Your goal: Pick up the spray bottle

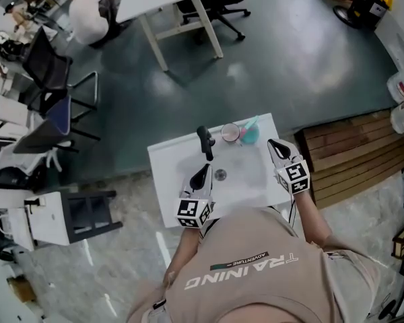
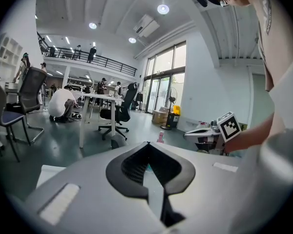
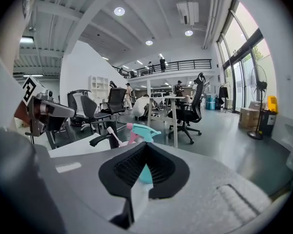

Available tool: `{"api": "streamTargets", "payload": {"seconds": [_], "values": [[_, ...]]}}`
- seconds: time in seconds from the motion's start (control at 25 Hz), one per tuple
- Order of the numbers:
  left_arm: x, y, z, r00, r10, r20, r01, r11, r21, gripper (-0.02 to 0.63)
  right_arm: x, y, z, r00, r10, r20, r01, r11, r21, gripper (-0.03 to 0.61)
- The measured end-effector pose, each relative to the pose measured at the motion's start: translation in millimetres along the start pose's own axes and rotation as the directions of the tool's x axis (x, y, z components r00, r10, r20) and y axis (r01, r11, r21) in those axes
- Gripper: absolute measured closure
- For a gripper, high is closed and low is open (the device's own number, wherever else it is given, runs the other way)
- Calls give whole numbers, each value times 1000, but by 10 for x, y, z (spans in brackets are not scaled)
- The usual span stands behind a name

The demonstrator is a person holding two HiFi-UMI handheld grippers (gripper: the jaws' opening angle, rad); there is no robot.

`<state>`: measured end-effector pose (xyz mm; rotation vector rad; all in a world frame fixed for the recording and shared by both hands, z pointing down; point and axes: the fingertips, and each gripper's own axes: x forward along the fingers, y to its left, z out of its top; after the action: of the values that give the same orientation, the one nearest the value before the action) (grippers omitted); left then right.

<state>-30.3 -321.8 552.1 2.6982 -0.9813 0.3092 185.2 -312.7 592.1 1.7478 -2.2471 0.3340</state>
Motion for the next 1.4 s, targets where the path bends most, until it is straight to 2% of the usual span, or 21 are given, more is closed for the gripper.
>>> {"api": "streamTargets", "payload": {"seconds": [0.16,0.28,0.56,1.04,1.2,1.4], "values": [[-9,5,-13,1000,26,-16,-26,1000,-10,598,127,-63,-91,999,23,-27,-23,1000,1,569],[-9,20,-37,998,46,-34,-46,999,-17,597,273,-60,-132,997,60,-52,-61,998,-9,489],[-59,99,-150,992,111,-67,-114,992,-50,598,618,7,-152,989,126,-76,-129,991,-39,417],[-22,239,-190,985,154,-81,-159,985,-68,598,987,44,-119,986,155,-63,-161,983,-92,413],[-30,261,-208,985,149,-84,-155,986,-67,597,1048,75,-110,986,158,-44,-162,981,-105,411],[-48,254,-246,987,135,-90,-141,988,-59,598,1034,74,-86,991,135,-25,-137,985,-107,440]]}}
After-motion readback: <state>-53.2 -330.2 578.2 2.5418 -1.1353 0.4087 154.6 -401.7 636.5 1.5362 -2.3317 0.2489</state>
